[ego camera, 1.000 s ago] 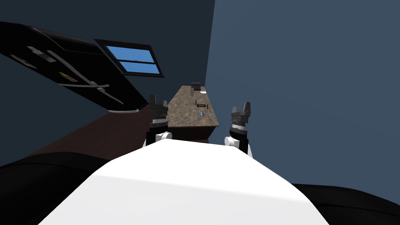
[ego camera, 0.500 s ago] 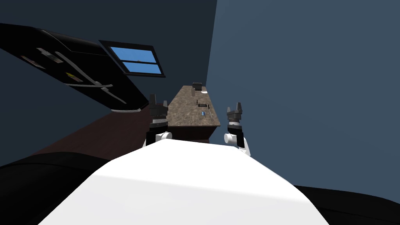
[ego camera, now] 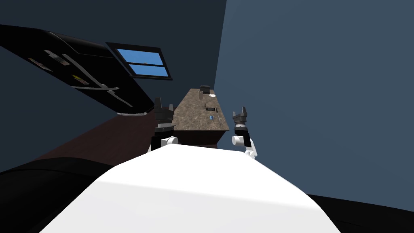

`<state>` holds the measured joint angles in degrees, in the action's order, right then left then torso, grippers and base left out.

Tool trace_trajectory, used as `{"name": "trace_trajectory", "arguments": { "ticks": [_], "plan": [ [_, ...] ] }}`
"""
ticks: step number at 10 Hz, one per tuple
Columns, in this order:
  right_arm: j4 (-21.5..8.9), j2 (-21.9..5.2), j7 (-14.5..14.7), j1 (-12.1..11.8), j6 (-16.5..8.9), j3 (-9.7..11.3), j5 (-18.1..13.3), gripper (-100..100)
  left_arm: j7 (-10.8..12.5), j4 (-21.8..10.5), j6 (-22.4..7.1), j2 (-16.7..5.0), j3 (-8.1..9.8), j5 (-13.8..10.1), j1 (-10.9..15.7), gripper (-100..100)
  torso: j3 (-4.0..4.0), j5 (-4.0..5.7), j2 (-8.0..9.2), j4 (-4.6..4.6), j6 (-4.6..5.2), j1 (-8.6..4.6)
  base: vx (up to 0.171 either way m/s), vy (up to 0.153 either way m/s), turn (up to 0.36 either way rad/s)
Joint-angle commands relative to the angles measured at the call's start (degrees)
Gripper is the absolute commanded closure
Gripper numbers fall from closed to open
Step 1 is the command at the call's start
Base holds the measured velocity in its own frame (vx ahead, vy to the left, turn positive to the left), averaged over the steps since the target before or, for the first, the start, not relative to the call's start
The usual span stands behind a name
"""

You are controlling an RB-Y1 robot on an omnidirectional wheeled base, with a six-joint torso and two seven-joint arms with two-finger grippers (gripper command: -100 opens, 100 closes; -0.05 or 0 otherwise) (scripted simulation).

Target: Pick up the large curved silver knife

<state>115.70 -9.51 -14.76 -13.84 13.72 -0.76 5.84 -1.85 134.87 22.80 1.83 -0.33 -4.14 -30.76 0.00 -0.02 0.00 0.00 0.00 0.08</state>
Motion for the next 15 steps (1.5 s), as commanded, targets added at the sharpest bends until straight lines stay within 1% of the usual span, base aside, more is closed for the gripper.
{"name": "trace_trajectory", "arguments": {
  "ticks": [1, 2, 3, 4, 5, 6, 7, 8, 9, 10, 11, 12, 13, 14, 15],
  "plan": [
    [-1.92, -0.06, -0.88, 1.28, -0.81, 0.04, 0.3, -100, 0.0, 0.0, 0.0, 0.0, 0.0, 0.0, 0.0, 0, 0.0, 0.0, 0.0, 0.0, 0.0, 0.0, -0.008, 0.02, 0.011],
    [-4.47, -0.73, -2.83, 3.37, -2.28, -0.19, 1.25, -100, 0.0, 0.0, 0.0, 0.0, 0.0, 0.0, 0.0, 0, 0.0, 0.0, 0.01, 0.0, 0.01, -0.01, -0.012, 0.02, 0.024],
    [-4.63, -0.73, -2.83, 3.37, -2.28, -0.19, 1.25, -100, 0.0, 0.0, 0.0, 0.0, 0.0, 0.0, 0.0, 0, 0.01, 0.0, 0.01, 0.0, 0.0, 0.0, -0.007, 0.015, 0.015],
    [-7.0, -1.35, -4.83, 5.55, -3.8, -0.44, 2.23, -100, 0.0, 0.0, 0.0, 0.0, 0.0, 0.0, 0.0, 0, 0.0, 0.0, 0.01, 0.0, 0.01, -0.02, -0.005, 0.021, 0.027],
    [-9.04, -1.93, -6.58, 7.24, -5.37, -0.68, 3.25, -100, 0.0, 0.0, 0.0, 0.0, 0.0, 0.0, 0.0, 0, 0.0, 0.0, 0.0, 0.0, 0.01, -0.02, -0.011, 0.037, 0.043],
    [-10.37, -1.93, -6.9, 7.79, -5.37, -0.68, 3.25, -100, 0.0, 0.0, 0.0, 0.0, 0.0, 0.0, 0.0, 0, 0.0, -0.01, 0.0, 0.0, 0.0, 0.04, -0.008, 0.028, 0.01],
    [-12.43, -2.47, -9.0, 10.0, -6.98, -0.93, 4.3, -100, 0.0, 0.0, 0.0, 0.0, 0.0, 0.0, 0.0, 0, 0.0, -0.01, 0.0, 0.0, 0.01, 0.03, -0.009, 0.028, 0.019],
    [-13.4, -2.47, -9.0, 10.1, -6.98, -0.93, 4.3, -100, 0.0, 0.0, 0.0, 0.0, 0.0, 0.0, 0.0, 0, 0.0, -0.01, 0.0, 0.0, 0.0, 0.03, -0.004, 0.019, 0.016],
    [-15.21, -2.96, -11.15, 12.47, -8.61, -1.18, 5.37, -100, 0.0, 0.0, 0.0, 0.0, 0.0, 0.0, 0.0, 0, 0.0, 0.0, 0.0, 0.0, 0.01, 0.0, -0.004, 0.019, 0.034],
    [-16.52, -2.96, -11.15, 12.47, -8.61, -1.18, 5.37, -100, 0.0, 0.0, 0.0, 0.0, 0.0, 0.0, 0.0, 0, 0.0, 0.0, -0.01, 0.0, 0.01, 0.0, -0.001, 0.014, 0.015],
    [-18.34, -3.42, -13.33, 14.88, -10.28, -1.43, 6.47, -100, 0.0, 0.0, 0.0, 0.0, 0.0, 0.0, 0.0, 0, -0.01, 0.0, -0.01, -0.01, 0.02, -0.03, -0.002, 0.017, 0.028],
    [-19.71, -3.42, -13.33, 14.88, -10.28, -1.43, 6.47, -100, 0.0, 0.0, 0.0, 0.0, 0.0, 0.0, 0.0, 0, -0.01, 0.0, -0.02, 0.0, 0.01, -0.02, 0.0, 0.015, 0.013],
    [-21.88, -3.84, -15.53, 17.27, -11.97, -1.69, 7.6, -100, 0.0, 0.0, 0.0, 0.0, 0.0, 0.0, 0.0, 0, -0.01, 0.0, -0.02, -0.01, 0.02, -0.03, 0.001, 0.022, 0.021],
    [-22.98, -3.84, -15.53, 17.34, -11.97, -1.69, 7.6, -100, 0.0, 0.0, 0.0, 0.0, 0.0, 0.0, 0.0, 0, -0.01, 0.0, -0.03, 0.0, 0.01, 0.0, -0.001, 0.018, 0.018],
    [-24.47, -4.23, -17.75, 19.24, -13.68, -1.94, 8.74, -100, 0.0, 0.0, 0.0, 0.0, 0.0, 0.0, 0.0, 0, -0.01, 0.0, -0.01, 0.0, 0.03, -0.01, -0.002, 0.018, 0.024]
  ]
}}
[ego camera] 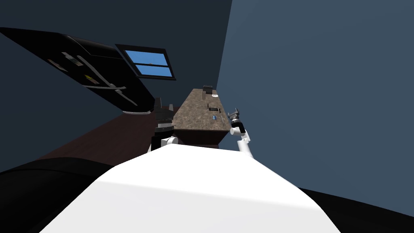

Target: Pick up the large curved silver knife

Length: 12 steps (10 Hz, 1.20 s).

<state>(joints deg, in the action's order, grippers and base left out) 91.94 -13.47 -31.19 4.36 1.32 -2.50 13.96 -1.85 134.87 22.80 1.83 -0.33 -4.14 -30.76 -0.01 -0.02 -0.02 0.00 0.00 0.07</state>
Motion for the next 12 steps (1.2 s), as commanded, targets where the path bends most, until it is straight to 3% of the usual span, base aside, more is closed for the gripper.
{"name": "trace_trajectory", "arguments": {
  "ticks": [1, 2, 3, 4, 5, 6, 7, 8, 10, 11, 12],
  "plan": [
    [-2.56, -0.28, -1.32, 1.63, -1.27, -0.2, 0.62, -100, 0.0, 0.0, 0.0, 0.0, 0.0, 0.0, 0.0, 0, 0.0, 0.0, 0.0, 0.0, 0.0, 0.0, -0.001, 0.015, 0.021],
    [-4.68, -0.64, -3.56, 4.03, -2.99, -0.45, 1.79, -100, 0.0, 0.0, 0.0, 0.0, 0.0, 0.0, 0.0, 0, 0.0, 0.0, 0.0, 0.0, 0.02, -0.02, 0.001, 0.017, 0.026],
    [-5.94, -0.64, -3.56, 4.15, -2.99, -0.45, 1.79, -100, 0.0, 0.0, 0.0, 0.0, 0.0, 0.0, 0.0, 0, 0.0, 0.0, -0.01, 0.0, 0.01, -0.01, 0.004, 0.012, 0.017],
    [-7.51, -0.98, -5.81, 6.39, -4.73, -0.69, 2.96, -100, 0.0, 0.0, 0.0, 0.0, 0.0, 0.0, 0.0, 0, 0.0, 0.0, 0.0, -0.01, 0.02, -0.02, 0.002, 0.013, 0.031],
    [-9.37, -0.98, -5.81, 6.69, -4.73, -0.69, 2.96, -100, 0.0, 0.0, 0.0, 0.0, 0.0, 0.0, 0.0, 0, -0.01, 0.0, -0.01, 0.0, 0.0, -0.02, 0.003, 0.012, 0.017],
    [-11.38, -1.31, -8.07, 9.25, -6.47, -0.94, 4.16, -100, 0.0, 0.0, 0.0, 0.0, 0.0, 0.0, 0.0, 0, -0.01, 0.01, -0.01, -0.01, 0.03, -0.03, 0.002, 0.013, 0.027],
    [-12.84, -1.31, -8.07, 9.25, -6.47, -0.94, 4.16, -100, 0.0, 0.0, 0.0, 0.0, 0.0, 0.0, 0.0, 0, 0.0, 0.0, -0.01, 0.0, 0.01, -0.02, 0.004, 0.01, 0.016],
    [-14.49, -1.63, -10.31, 11.81, -8.21, -1.18, 5.36, -100, 0.0, 0.0, 0.0, 0.0, 0.0, 0.0, 0.0, 0, 0.0, 0.01, 0.0, -0.01, 0.02, -0.03, 0.009, 0.014, 0.033],
    [-16.33, -1.63, -10.31, 11.81, -8.21, -1.18, 5.36, -100, 0.0, 0.0, 0.0, 0.0, 0.0, 0.0, 0.0, 0, -0.01, 0.01, -0.02, -0.01, 0.03, -0.03, 0.005, 0.006, 0.009],
    [-18.74, -1.94, -12.55, 14.38, -9.94, -1.41, 6.56, -100, 0.0, 0.0, 0.0, 0.0, 0.0, 0.0, 0.0, 0, 0.0, 0.01, 0.0, -0.01, 0.03, -0.06, 0.002, 0.007, 0.03],
    [-19.84, -1.94, -12.55, 14.38, -9.94, -1.41, 6.56, -100, 0.0, 0.0, 0.0, 0.0, 0.0, 0.0, 0.0, 0, 0.0, 0.01, 0.0, 0.0, 0.01, -0.04, 0.005, 0.006, 0.023]
  ]
}}
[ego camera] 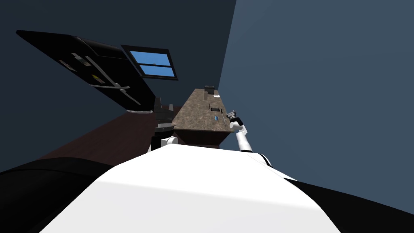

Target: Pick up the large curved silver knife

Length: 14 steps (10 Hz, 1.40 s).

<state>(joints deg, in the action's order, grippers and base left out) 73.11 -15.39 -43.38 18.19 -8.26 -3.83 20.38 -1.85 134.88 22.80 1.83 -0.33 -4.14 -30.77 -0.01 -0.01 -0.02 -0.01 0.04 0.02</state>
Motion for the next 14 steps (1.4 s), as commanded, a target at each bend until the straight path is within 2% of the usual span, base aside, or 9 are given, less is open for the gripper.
{"name": "trace_trajectory", "arguments": {
  "ticks": [1, 2, 3, 5, 6, 7, 10, 13, 14],
  "plan": [
    [-2.86, -0.33, -2.59, 2.86, -2.09, -0.32, 1.34, -100, 0.0, 0.0, 0.0, 0.0, 0.0, 0.0, 0.0, 0, 0.0, 0.0, 0.0, 0.0, 0.0, 0.0, 0.008, 0.008, 0.027],
    [-4.51, -0.33, -2.59, 3.1, -2.09, -0.32, 1.34, -100, 0.0, 0.0, 0.0, 0.0, 0.0, 0.0, 0.0, 0, -0.01, -0.01, -0.02, 0.0, -0.02, 0.01, 0.01, 0.007, 0.016],
    [-6.12, -0.64, -4.79, 5.55, -3.79, -0.55, 2.54, -100, 0.0, 0.0, 0.0, 0.0, 0.0, 0.0, 0.0, 0, -0.01, 0.0, -0.02, 0.0, 0.0, 0.01, 0.013, 0.008, 0.023],
    [-8.0, -0.64, -4.79, 5.64, -3.79, -0.55, 2.54, -100, 0.0, 0.0, 0.0, 0.0, 0.0, 0.0, 0.0, 0, -0.02, 0.0, -0.02, -0.01, 0.01, -0.01, 0.006, 0.002, 0.009],
    [-10.26, -0.95, -6.95, 8.16, -5.47, -0.78, 3.73, -100, 0.0, 0.0, 0.0, 0.0, 0.0, 0.0, 0.0, 0, 0.0, 0.01, 0.0, 0.0, 0.01, -0.02, 0.005, 0.001, 0.024],
    [-11.48, -0.95, -6.95, 8.16, -5.47, -0.78, 3.73, -100, 0.0, 0.0, 0.0, 0.0, 0.0, 0.0, 0.0, 0, 0.0, 0.0, 0.0, 0.01, -0.01, -0.01, 0.009, 0.001, 0.019],
    [-16.68, -1.55, -11.14, 13.05, -8.74, -1.22, 6.07, -100, 0.0, 0.0, 0.0, 0.0, 0.0, 0.0, 0.0, 0, -0.02, 0.01, -0.02, -0.01, 0.01, -0.02, 0.013, 0.0, 0.021],
    [-21.63, -1.84, -13.16, 15.45, -10.31, -1.43, 7.19, -100, 0.0, 0.0, 0.0, 0.0, 0.0, 0.0, 0.0, 0, -0.02, 0.0, -0.04, 0.0, -0.01, -0.02, 0.014, -0.002, 0.02],
    [-22.96, -2.11, -15.1, 17.76, -11.82, -1.64, 8.29, -100, 0.0, 0.0, 0.0, 0.0, 0.0, 0.0, 0.0, 0, -0.02, 0.01, -0.02, -0.01, 0.01, -0.03, 0.011, -0.003, 0.021]
  ]
}}
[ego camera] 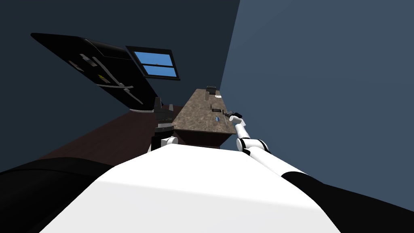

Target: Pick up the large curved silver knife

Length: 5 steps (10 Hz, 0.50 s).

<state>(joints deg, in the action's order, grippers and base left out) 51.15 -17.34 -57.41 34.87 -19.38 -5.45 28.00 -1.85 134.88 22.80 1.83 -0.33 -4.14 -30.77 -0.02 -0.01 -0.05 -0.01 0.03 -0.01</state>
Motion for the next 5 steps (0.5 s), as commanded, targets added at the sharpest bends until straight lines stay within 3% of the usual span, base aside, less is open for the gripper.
{"name": "trace_trajectory", "arguments": {
  "ticks": [1, 2, 5],
  "plan": [
    [-2.86, -0.16, -1.06, 1.08, -0.7, -0.01, 0.67, -100, 0.0, 0.0, 0.0, 0.0, 0.0, 0.0, 0.0, 0, 0.0, 0.0, 0.0, 0.0, 0.0, 0.0, 0.012, -0.005, 0.015],
    [-5.14, -0.41, -2.93, 3.3, -2.16, -0.21, 1.73, -100, 0.0, 0.0, 0.0, 0.0, 0.0, 0.0, 0.0, 0, 0.0, 0.01, 0.01, -0.01, 0.02, -0.01, 0.015, -0.009, 0.017],
    [-8.98, -0.63, -4.71, 5.43, -3.54, -0.41, 2.74, -100, 0.0, 0.0, 0.0, 0.0, 0.0, 0.0, 0.0, 0, -0.01, 0.01, -0.01, 0.0, 0.01, -0.02, 0.015, -0.008, 0.014]
  ]
}}
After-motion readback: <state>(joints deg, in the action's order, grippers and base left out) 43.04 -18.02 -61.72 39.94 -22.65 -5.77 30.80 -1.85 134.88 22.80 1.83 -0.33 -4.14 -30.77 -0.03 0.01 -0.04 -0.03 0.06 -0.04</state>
